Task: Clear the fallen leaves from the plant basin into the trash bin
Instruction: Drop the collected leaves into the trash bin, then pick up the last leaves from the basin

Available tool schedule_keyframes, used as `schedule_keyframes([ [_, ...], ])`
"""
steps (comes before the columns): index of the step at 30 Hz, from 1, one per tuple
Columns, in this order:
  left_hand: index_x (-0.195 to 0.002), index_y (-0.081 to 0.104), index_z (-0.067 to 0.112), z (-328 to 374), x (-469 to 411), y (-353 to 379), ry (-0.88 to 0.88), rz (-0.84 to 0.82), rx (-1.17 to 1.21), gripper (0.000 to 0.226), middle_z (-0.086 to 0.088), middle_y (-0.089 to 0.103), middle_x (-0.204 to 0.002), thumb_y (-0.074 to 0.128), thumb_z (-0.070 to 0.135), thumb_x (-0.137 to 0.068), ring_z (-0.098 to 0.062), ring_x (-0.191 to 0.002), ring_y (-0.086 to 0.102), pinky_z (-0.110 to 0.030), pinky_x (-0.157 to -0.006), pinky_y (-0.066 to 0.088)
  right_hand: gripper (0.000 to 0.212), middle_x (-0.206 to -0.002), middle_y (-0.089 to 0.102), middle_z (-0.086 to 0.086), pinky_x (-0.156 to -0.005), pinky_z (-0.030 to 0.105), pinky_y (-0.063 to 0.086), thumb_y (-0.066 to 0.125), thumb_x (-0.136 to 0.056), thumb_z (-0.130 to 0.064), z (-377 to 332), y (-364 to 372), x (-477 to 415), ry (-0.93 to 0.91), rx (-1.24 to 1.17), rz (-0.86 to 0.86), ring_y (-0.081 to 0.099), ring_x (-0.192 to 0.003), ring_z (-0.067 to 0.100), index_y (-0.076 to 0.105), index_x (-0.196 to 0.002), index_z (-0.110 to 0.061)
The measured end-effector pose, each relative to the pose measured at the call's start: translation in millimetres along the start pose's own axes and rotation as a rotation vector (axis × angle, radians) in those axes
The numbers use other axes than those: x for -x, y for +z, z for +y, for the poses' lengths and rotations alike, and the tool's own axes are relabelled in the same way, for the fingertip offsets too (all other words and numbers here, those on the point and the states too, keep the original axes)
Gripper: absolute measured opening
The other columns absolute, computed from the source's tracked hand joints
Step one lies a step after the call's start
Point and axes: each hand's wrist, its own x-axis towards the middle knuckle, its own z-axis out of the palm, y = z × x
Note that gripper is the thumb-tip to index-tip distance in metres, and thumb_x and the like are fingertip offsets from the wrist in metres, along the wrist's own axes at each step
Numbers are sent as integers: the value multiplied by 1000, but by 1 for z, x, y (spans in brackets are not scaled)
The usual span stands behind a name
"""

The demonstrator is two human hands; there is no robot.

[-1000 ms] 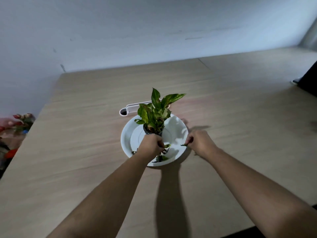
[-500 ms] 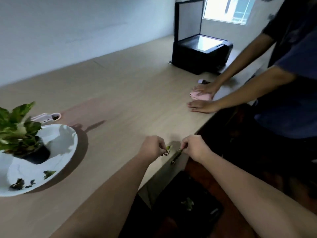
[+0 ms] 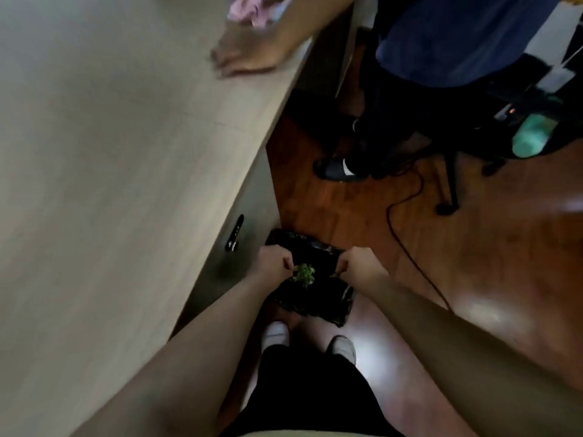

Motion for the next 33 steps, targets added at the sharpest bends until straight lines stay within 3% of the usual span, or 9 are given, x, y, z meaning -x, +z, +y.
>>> schedule_keyframes([
  [3,-72,72,3,-18,-21,24,0,-27,33,2,-11,72,-84,71,1,-74,-22,-81,63,-27,-80,48,18,-103,69,11,-73,26,49,60,-82,1,15,29,-18,92,-71,-71,66,-93,29,69,-81,-14],
  [5,-76,71,1,-27,-36,38,6,-44,26,1,-15,72,-88,72,2,-76,-26,-86,64,-25,-75,47,18,-101,71,12,-70,23,43,61,-79,1,24,45,-30,131,-134,-20,66,-92,28,69,-79,-15],
  [7,-84,70,2,-32,-50,49,-6,-65,37,9,-16,70,-93,74,4,-76,-27,-88,64,-29,-78,50,13,-102,72,12,-71,22,41,64,-80,-5,29,56,-41,146,-174,23,66,-93,27,72,-88,-11],
  [10,-100,68,7,-35,-59,57,2,-134,7,24,-13,67,-104,75,12,-77,-25,-93,62,-31,-82,50,21,-109,72,11,-82,27,49,63,-86,-18,32,65,-49,135,-199,14,65,-100,26,71,-104,-11],
  [13,-109,66,13,-35,-62,56,-21,-176,-22,29,-11,65,-115,72,16,-80,-27,-104,62,-36,-88,50,26,-117,69,11,-92,32,50,58,-89,-18,35,63,-48,158,-205,27,64,-106,27,67,-112,-13],
  [18,-112,63,14,-23,-51,32,-30,-168,-71,29,-8,64,-118,68,15,-84,-25,-107,61,-34,-90,50,24,-115,69,12,-88,34,52,56,-90,-17,25,39,-35,111,-175,24,65,-101,27,67,-111,-12],
  [23,-107,65,18,5,-30,-7,-31,-62,-62,24,-3,66,-114,67,19,-84,-20,-101,63,-31,-88,53,18,-106,69,12,-80,33,54,55,-91,-18,-2,-14,-16,11,-110,68,65,-93,29,69,-101,-13],
  [31,-102,67,11,52,38,-92,-23,289,81,18,-6,71,-98,64,13,-85,-21,-93,66,-28,-85,50,19,-95,74,6,-94,38,52,54,-87,-11,-72,-95,23,-265,-34,251,67,-92,25,73,-86,-11],
  [33,-99,69,12,52,63,-115,-47,374,75,16,-8,72,-101,63,14,-83,-23,-96,67,-27,-84,51,18,-91,74,5,-89,34,53,56,-86,-13,-99,-104,29,-322,-29,290,67,-89,23,73,-83,-13],
])
